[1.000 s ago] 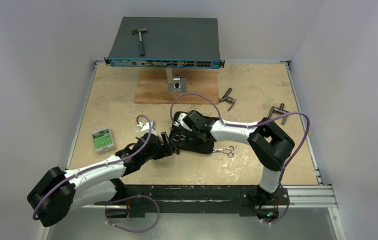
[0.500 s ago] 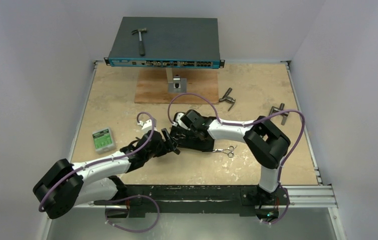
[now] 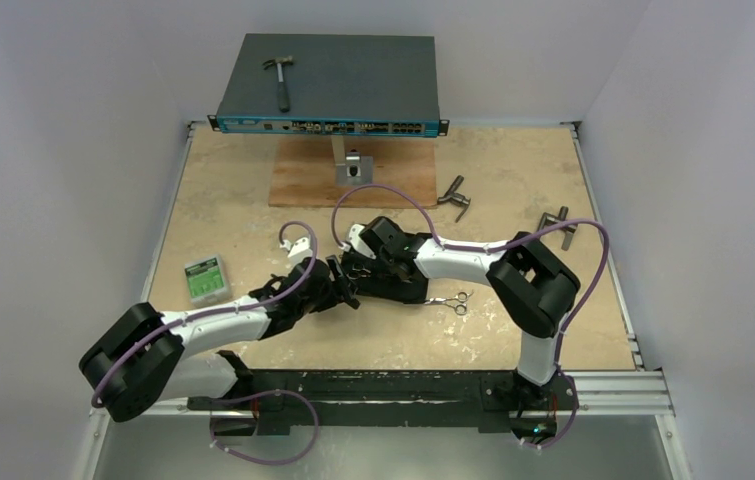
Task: Sort the hair-cutting tools
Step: Place the haircut tool in the hairdressing tool bag.
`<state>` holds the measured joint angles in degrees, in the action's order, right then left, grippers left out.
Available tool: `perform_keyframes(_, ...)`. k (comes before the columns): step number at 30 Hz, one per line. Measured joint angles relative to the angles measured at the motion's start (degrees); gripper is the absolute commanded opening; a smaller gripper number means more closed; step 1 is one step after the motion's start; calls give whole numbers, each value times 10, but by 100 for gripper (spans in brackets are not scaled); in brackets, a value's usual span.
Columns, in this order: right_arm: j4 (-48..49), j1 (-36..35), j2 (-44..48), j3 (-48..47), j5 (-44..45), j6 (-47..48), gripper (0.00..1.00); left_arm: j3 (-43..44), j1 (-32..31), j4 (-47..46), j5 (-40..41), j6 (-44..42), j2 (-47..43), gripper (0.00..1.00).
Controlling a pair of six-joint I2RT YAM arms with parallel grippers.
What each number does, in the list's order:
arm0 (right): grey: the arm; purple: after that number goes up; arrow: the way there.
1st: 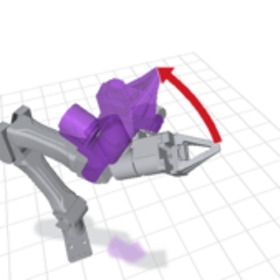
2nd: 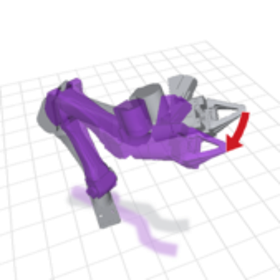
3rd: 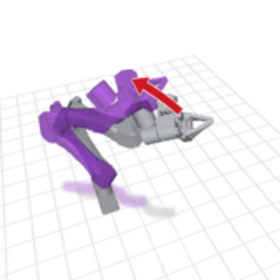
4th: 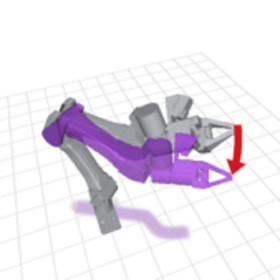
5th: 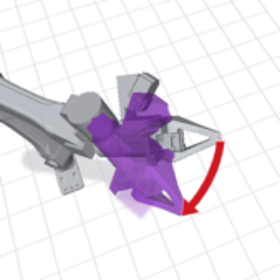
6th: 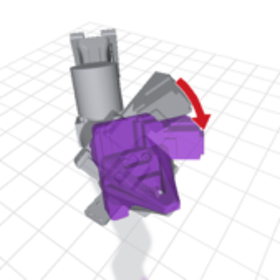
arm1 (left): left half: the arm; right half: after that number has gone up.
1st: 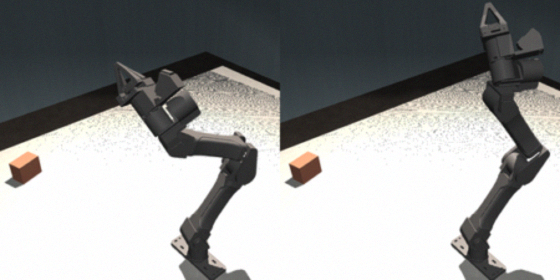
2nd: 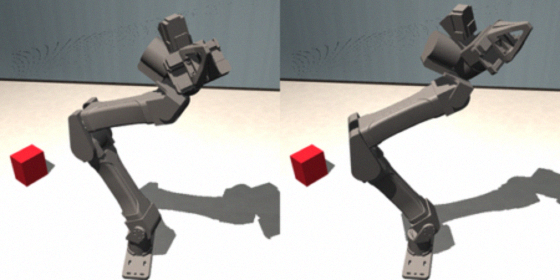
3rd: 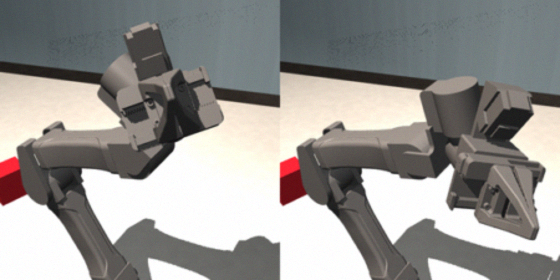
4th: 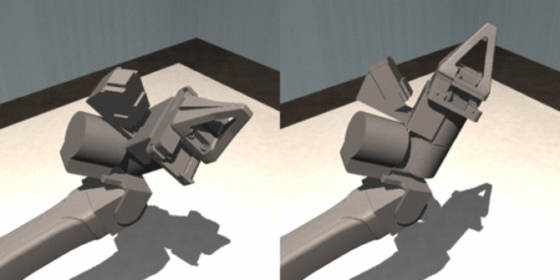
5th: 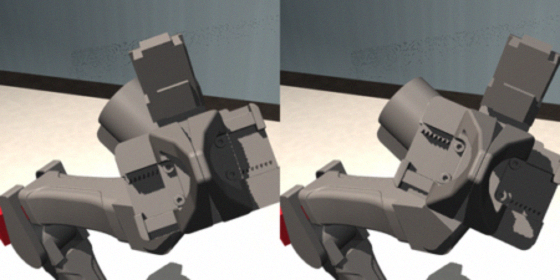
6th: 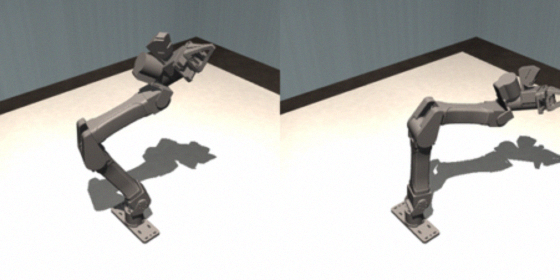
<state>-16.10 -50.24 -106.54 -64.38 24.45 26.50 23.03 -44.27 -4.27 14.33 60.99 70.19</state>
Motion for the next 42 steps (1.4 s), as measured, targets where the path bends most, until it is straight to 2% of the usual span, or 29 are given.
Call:
perform_keyframes(15,83,-1,-2,3,-14,24,0,7,0,-9,0,0,14,64)
perform_keyframes(21,93,-1,-9,3,-12,17,17,8,0,-9,-1,0,17,64)
perform_keyframes(29,91,-1,-1,3,-9,-21,46,8,0,-8,-2,0,17,64)
perform_keyframes(36,75,-1,52,3,2,-61,48,10,0,-7,-2,0,17,64)
perform_keyframes(42,74,-1,148,33,15,-138,48,11,0,-3,-1,0,9,64)
